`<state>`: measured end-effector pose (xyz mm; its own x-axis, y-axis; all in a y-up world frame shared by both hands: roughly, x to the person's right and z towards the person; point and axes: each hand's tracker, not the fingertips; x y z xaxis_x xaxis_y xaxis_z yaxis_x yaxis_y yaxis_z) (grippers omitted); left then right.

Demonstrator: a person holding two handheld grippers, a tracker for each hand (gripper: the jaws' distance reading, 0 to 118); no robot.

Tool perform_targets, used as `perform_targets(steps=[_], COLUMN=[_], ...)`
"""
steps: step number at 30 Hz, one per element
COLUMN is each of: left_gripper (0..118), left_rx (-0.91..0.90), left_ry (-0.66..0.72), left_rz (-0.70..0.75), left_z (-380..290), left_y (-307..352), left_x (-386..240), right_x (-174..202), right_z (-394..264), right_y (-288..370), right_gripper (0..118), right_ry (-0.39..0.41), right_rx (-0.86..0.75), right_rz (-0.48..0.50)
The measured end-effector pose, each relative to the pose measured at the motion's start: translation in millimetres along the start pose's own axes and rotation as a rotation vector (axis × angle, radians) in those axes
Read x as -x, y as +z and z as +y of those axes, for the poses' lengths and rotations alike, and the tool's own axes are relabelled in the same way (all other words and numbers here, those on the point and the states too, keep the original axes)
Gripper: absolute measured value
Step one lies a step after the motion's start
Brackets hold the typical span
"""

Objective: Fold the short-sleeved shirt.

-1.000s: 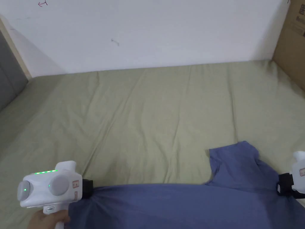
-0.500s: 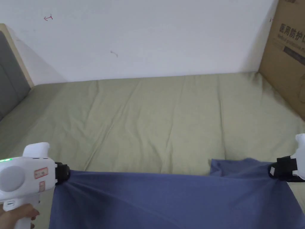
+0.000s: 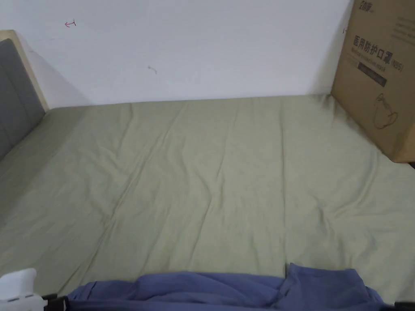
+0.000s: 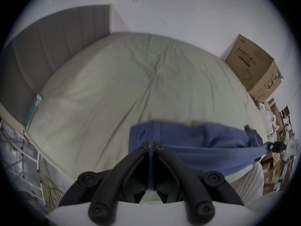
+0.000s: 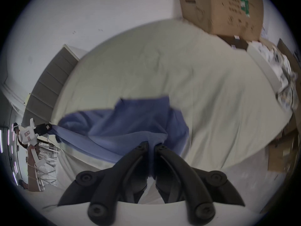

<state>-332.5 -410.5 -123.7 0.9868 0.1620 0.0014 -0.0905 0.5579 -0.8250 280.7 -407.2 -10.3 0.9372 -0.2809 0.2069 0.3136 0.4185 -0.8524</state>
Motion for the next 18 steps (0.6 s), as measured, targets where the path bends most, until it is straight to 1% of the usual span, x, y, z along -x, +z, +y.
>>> perform_targets(steps=[2, 3, 4, 5, 6, 7, 8, 10, 11, 12, 13, 14, 15, 16, 17, 18], left_gripper=[3, 7, 18, 48, 72, 89, 96, 96, 96, 96, 95, 79, 51, 18, 1, 1], left_rx=[0.007, 0.008, 0.007, 0.006, 0.016, 0.004, -0.021, -0.064, -0.079, -0.102, -0.12, -0.14, -0.176, -0.203, -0.202, -0.182], left_ry=[0.01, 0.012, 0.029, 0.034, 0.036, 0.05, 0.076, 0.119, 0.136, 0.157, 0.175, 0.205, 0.242, 0.268, 0.299, 0.343], left_rz=[0.012, 0.013, 0.029, 0.048, 0.074, 0.064, 0.043, -0.009, -0.018, -0.02, -0.026, -0.045, -0.069, -0.105, -0.12, -0.114], left_z=[-13, -18, -20, -18, -16, -15, -14, -9, -8, -7, -11, -14, -19, -24, -31, -38], left_y=[-10, -14, -15, -23, -21, -16, -9, 7, 14, 21, 32, 38, 45, 48, 50, 48], left_x=[4, 5, 5, 16, 17, 19, 23, 28, 30, 32, 29, 30, 31, 32, 29, 31], right_x=[-5, -20, -19, -18, -15, -10, -6, 7, 37, 50, 63, 78, 75, 87, 101, 113], right_z=[-21, -32, -36, -38, -40, -41, -39, -33, -35, -32, -30, -29, -19, -19, -18, -19], right_y=[-19, -31, -34, -35, -31, -23, -14, 6, 25, 33, 35, 41, 37, 36, 30, 22], right_gripper=[7, 11, 28, 62, 83, 86, 86, 86, 86, 86, 83, 68, 39, 9, 3, 3], right_ry=[-0.066, -0.071, -0.083, -0.068, -0.041, -0.016, 0.004, 0.027, 0.048, 0.06, 0.075, 0.097, 0.102, 0.112, 0.106, 0.106], right_rx=[-0.005, -0.021, -0.032, -0.03, -0.034, -0.047, -0.087, -0.173, -0.208, -0.24, -0.262, -0.287, -0.31, -0.303, -0.308, -0.321], right_rz=[-0.002, -0.007, -0.065, -0.124, -0.166, -0.196, -0.197, -0.175, -0.144, -0.116, -0.088, -0.051, -0.029, -0.007, -0.002, 0.037])
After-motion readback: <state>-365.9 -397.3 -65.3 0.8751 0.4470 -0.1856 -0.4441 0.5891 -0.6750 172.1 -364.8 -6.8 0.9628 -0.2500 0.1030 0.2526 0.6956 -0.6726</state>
